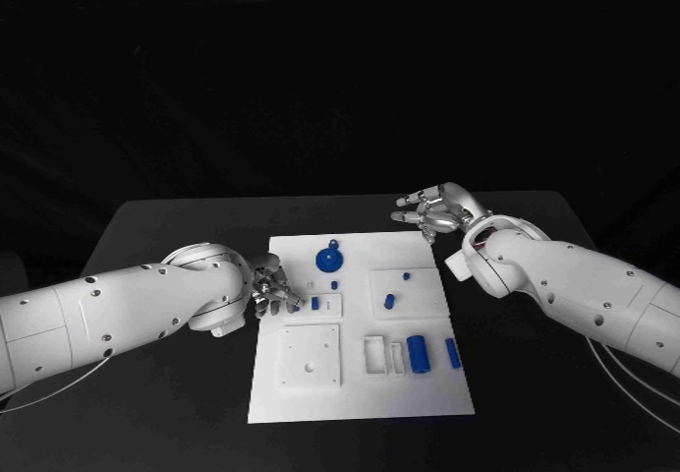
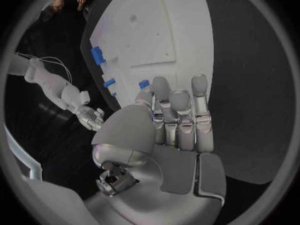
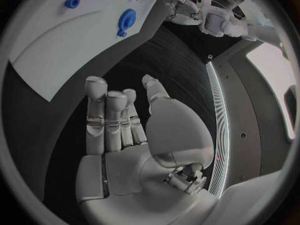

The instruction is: Assemble the parts on the task board

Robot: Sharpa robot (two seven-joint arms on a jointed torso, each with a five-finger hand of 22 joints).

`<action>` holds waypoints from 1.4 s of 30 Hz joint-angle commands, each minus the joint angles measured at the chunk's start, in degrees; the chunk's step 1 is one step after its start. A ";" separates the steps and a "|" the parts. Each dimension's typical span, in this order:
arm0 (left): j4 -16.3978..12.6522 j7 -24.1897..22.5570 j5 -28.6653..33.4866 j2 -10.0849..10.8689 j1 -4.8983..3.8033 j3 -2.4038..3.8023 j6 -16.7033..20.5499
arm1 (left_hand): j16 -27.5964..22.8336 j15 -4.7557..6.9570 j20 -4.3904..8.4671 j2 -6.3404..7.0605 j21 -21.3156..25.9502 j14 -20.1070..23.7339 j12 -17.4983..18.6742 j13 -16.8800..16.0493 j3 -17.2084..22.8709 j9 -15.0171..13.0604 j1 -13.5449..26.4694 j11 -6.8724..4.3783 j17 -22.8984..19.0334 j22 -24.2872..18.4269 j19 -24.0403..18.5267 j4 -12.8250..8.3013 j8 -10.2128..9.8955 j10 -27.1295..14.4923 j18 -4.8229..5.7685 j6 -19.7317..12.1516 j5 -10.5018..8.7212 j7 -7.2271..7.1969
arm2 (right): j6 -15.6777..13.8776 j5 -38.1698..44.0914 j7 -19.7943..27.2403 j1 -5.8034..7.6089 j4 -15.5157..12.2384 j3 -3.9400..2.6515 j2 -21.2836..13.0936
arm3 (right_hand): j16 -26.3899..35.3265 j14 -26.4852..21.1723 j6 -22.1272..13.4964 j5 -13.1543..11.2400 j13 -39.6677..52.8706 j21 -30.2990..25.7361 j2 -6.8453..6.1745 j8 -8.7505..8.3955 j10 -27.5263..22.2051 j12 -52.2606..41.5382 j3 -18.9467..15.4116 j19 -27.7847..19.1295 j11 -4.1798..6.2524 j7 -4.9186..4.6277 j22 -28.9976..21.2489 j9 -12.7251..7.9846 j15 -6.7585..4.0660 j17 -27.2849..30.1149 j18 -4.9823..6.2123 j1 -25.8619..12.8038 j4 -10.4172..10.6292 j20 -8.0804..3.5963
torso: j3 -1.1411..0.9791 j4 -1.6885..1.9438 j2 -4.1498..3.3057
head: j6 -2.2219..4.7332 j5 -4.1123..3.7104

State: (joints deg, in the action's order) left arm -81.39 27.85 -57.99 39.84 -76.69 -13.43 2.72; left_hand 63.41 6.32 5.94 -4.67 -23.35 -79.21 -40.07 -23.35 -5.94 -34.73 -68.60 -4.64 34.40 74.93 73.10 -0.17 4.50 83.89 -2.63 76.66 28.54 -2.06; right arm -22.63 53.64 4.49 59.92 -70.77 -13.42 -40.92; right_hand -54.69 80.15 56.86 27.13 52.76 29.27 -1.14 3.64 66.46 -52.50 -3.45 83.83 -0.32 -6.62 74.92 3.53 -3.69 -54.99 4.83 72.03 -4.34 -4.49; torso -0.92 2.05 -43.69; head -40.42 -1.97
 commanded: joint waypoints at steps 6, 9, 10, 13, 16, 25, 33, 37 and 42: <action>0.24 -0.26 0.32 -0.07 0.01 0.00 0.36 | -0.19 0.16 0.05 -0.50 0.32 -0.14 -0.25 0.12 0.76 0.11 -1.60 -0.38 -0.10 0.98 0.42 -0.59 -0.33 2.82 0.27 -0.34 0.10 0.18 | 0.64 0.07 0.59 -0.04 -0.08 -0.03 -0.04 | -0.12 0.03 0.37 0.32 0.02 0.23 -0.19 -0.08 -0.07 -0.12 0.22 0.62 0.03 0.01 3.39 0.05 0.01 -0.09 0.80 -0.50 0.23 -0.22 | -0.02 0.00 0.01 | 0.04 -0.03; 0.34 -0.15 0.32 0.03 0.01 0.00 0.54 | -0.21 0.15 0.01 -0.17 0.33 -0.12 -0.23 0.13 0.49 0.11 -1.07 -0.37 -0.11 0.98 0.40 -0.41 -0.31 2.82 0.24 -0.36 -0.14 0.16 | 0.62 0.07 0.59 -0.05 -0.07 -0.03 -0.06 | -0.12 0.03 0.37 0.32 0.02 0.23 -0.19 -0.08 -0.07 -0.12 0.22 0.62 0.03 0.01 3.39 0.05 0.01 -0.09 0.80 -0.50 0.23 -0.22 | 0.00 -0.01 0.01 | 0.04 -0.05; 0.35 -0.13 0.31 0.05 0.01 0.00 0.61 | -0.20 0.15 0.00 -0.02 0.33 -0.12 -0.23 0.12 0.26 0.11 -0.70 -0.38 -0.11 0.98 0.41 -0.16 -0.29 2.83 0.23 -0.31 -0.43 0.13 | 0.62 0.07 0.59 -0.05 -0.07 -0.03 -0.07 | -0.12 0.03 0.37 0.32 0.02 0.23 -0.19 -0.08 -0.07 -0.12 0.22 0.62 0.03 0.01 3.39 0.05 0.01 -0.09 0.80 -0.50 0.23 -0.22 | 0.01 -0.01 0.00 | 0.03 -0.05; 0.38 -0.09 0.30 0.21 0.01 0.02 0.96 | -0.19 0.17 0.01 0.62 0.32 -0.17 -0.32 0.08 -1.33 0.00 1.28 -0.42 -0.11 0.97 0.47 1.60 -0.15 2.83 0.23 0.08 -6.40 0.05 | 0.60 0.07 0.60 -0.06 -0.05 -0.03 -0.09 | -0.12 0.03 0.37 0.32 0.02 0.23 -0.19 -0.08 -0.07 -0.12 0.22 0.62 0.03 0.01 3.39 0.05 0.01 -0.09 0.80 -0.50 0.23 -0.22 | 0.04 0.00 0.00 | 0.05 -0.08; 0.38 -0.14 0.29 0.34 0.01 0.04 1.31 | -0.18 0.17 0.01 1.49 0.33 -0.20 -0.38 0.05 -2.79 -0.18 3.05 -0.39 -0.11 0.96 0.52 3.44 -0.06 2.83 0.24 0.41 -11.09 0.11 | 0.58 0.07 0.62 -0.09 -0.03 -0.03 -0.09 | -0.12 0.03 0.37 0.32 0.02 0.23 -0.19 -0.08 -0.07 -0.12 0.22 0.62 0.03 0.01 3.39 0.05 0.01 -0.09 0.80 -0.50 0.23 -0.22 | 0.05 0.01 0.02 | 0.08 -0.08; 0.01 -0.96 1.15 0.75 0.01 0.29 2.95 | -0.32 0.15 0.18 14.02 0.53 -0.19 -0.33 0.12 3.32 -0.87 7.35 -0.23 -0.17 0.93 0.60 16.90 -0.22 2.83 0.36 0.79 -25.52 0.41 | 0.53 0.04 0.66 -0.21 0.01 -0.03 -0.08 | -0.12 0.03 0.37 0.32 0.02 0.23 -0.19 -0.08 -0.07 -0.12 0.22 0.62 0.03 0.01 3.39 0.05 0.01 -0.09 0.80 -0.50 0.23 -0.22 | 0.06 0.04 0.02 | 0.14 -0.06; -0.63 -1.82 3.17 1.86 0.00 1.46 6.06 | -1.03 0.44 1.17 15.85 1.01 0.24 0.55 0.78 -1.24 -0.09 10.28 -0.06 -0.27 0.77 0.53 17.11 -0.48 2.78 1.19 -0.76 -25.66 0.81 | 0.52 -0.06 0.66 -0.32 0.04 -0.03 -0.14 | -0.03 0.04 0.19 0.32 -0.09 0.01 -0.20 -0.08 -0.10 -0.03 0.27 0.62 0.03 0.00 3.36 0.04 0.01 -0.04 0.81 -0.65 0.22 -0.22 | 0.02 0.01 0.01 | 0.32 0.01; -0.88 -3.42 3.96 2.49 -0.01 2.48 8.88 | -2.64 0.24 1.26 10.63 2.24 2.23 2.86 1.42 1.91 0.20 4.93 0.36 -0.95 0.27 -0.61 14.89 -0.52 1.50 1.48 -3.23 -21.57 1.56 | 0.50 -0.10 0.67 -0.35 0.05 -0.03 -0.19 | -0.03 0.04 0.19 0.32 -0.09 0.01 -0.20 -0.08 -0.10 -0.03 0.27 0.62 0.03 0.00 3.36 0.04 0.01 -0.04 0.81 -0.65 0.22 -0.22 | 0.00 0.03 0.02 | 0.46 -0.09; -1.05 -12.13 5.74 2.76 -0.03 3.40 14.41 | -9.52 -2.42 -0.41 3.98 9.20 10.50 14.22 7.31 6.21 7.99 -12.90 3.35 -5.74 -3.73 -5.95 -0.83 -0.74 -8.97 2.61 -9.79 -13.27 4.85 | 0.48 -0.16 0.69 -0.38 0.12 -0.03 -0.26 | -0.03 0.04 0.19 0.32 -0.09 0.01 -0.20 -0.08 -0.10 -0.03 0.27 0.62 0.03 0.00 3.36 0.04 0.01 -0.04 0.81 -0.65 0.22 -0.22 | 0.03 0.02 0.01 | 0.76 -0.23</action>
State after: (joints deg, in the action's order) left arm -82.23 23.37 -54.61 42.74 -76.70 -10.13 11.44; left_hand 54.64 4.28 5.73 -0.33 -14.77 -69.73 -27.35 -16.83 -0.68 -27.50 -79.38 -1.85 29.10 71.54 67.71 0.53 4.15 76.60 -0.83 67.35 15.24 2.13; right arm -22.64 53.58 4.54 59.58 -70.64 -13.43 -41.16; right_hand -54.69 80.14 56.86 27.13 52.76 29.27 -1.37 3.64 66.46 -52.50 -3.45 83.83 -0.32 -6.62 74.91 3.53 -3.69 -54.98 4.83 71.80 -4.34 -4.49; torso -0.91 2.08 -43.65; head -39.80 -2.16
